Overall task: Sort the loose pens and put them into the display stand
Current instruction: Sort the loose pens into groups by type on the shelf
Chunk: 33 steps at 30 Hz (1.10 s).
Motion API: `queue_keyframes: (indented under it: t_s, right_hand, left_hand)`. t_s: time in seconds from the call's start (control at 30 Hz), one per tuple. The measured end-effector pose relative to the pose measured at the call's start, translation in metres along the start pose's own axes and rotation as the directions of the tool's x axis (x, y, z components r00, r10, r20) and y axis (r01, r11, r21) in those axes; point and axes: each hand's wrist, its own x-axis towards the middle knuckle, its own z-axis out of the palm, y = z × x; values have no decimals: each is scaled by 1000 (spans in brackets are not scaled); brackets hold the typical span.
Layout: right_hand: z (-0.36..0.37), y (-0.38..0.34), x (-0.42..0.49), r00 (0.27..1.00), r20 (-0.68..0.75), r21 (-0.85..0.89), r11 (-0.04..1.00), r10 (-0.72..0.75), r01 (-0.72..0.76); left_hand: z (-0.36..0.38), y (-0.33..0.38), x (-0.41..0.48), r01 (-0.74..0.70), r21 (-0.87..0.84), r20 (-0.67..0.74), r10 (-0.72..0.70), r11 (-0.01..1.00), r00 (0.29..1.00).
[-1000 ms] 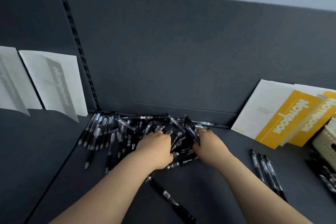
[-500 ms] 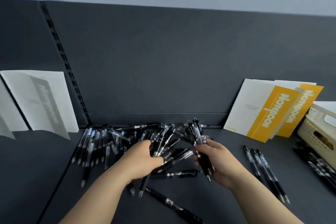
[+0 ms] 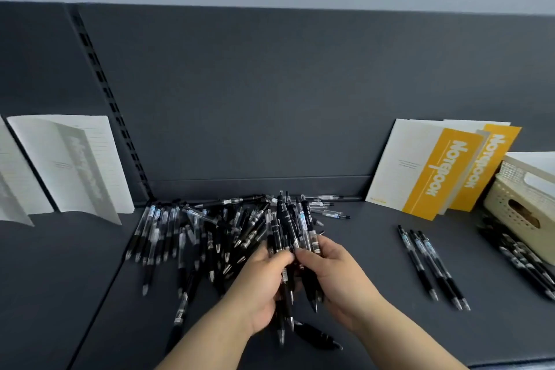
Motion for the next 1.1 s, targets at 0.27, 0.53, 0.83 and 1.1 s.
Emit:
queue_keyframes:
  t_s: [0.27,0.53,0.83,1.1]
  right_hand:
    - [-13,5,-7,991,-91,-309,949,-95,62]
    - [-37,-3,-3,992,-66,-486,872,-105,60]
    - [-81,-18,-1,989,-119,-596,803,-91,2]
    - [-154,-23,-2,958,-246,-969,51,-150,-241]
  left_hand:
    - [18,-16,-4,-101,105,21,99,989,995]
    - [30,-28,8,-118,179,-41,127,977,991]
    - [55,-25,7,-70,45,-71,73,997,995]
    - [75,-38,13,21,-50,-68,-25,999,997]
